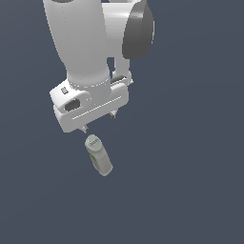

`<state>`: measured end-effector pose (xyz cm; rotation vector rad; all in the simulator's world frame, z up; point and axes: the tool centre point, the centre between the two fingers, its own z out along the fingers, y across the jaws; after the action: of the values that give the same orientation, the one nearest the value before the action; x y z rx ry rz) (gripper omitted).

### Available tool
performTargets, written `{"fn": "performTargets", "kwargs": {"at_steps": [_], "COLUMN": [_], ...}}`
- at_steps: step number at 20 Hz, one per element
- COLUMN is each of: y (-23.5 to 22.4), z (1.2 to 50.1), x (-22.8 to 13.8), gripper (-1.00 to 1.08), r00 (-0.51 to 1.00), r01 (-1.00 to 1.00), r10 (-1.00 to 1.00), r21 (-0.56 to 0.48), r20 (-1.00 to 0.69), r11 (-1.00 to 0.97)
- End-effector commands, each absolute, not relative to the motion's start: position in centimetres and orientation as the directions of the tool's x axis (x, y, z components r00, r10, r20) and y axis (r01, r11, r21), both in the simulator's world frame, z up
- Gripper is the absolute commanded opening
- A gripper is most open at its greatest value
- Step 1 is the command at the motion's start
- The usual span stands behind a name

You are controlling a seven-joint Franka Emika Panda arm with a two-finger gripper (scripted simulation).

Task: Pick up the object and move it to a goal position.

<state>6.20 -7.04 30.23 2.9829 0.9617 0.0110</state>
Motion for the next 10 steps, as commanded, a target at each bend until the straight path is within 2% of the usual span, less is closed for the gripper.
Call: {"fn": "performTargets", "kwargs": {"at_steps": [1, 10], "y": [-7.7, -9.1], "z": [29.7, 28.2], "x": [7.1, 8.7], "gripper": [1.00, 1.00], "r00": [0.785, 0.724], "r01": [0.620, 0.689], "r10": [0.620, 0.689], "r21": [0.007, 0.001], "r20": [0.003, 0.000], "r11": [-0.785, -0.724]}}
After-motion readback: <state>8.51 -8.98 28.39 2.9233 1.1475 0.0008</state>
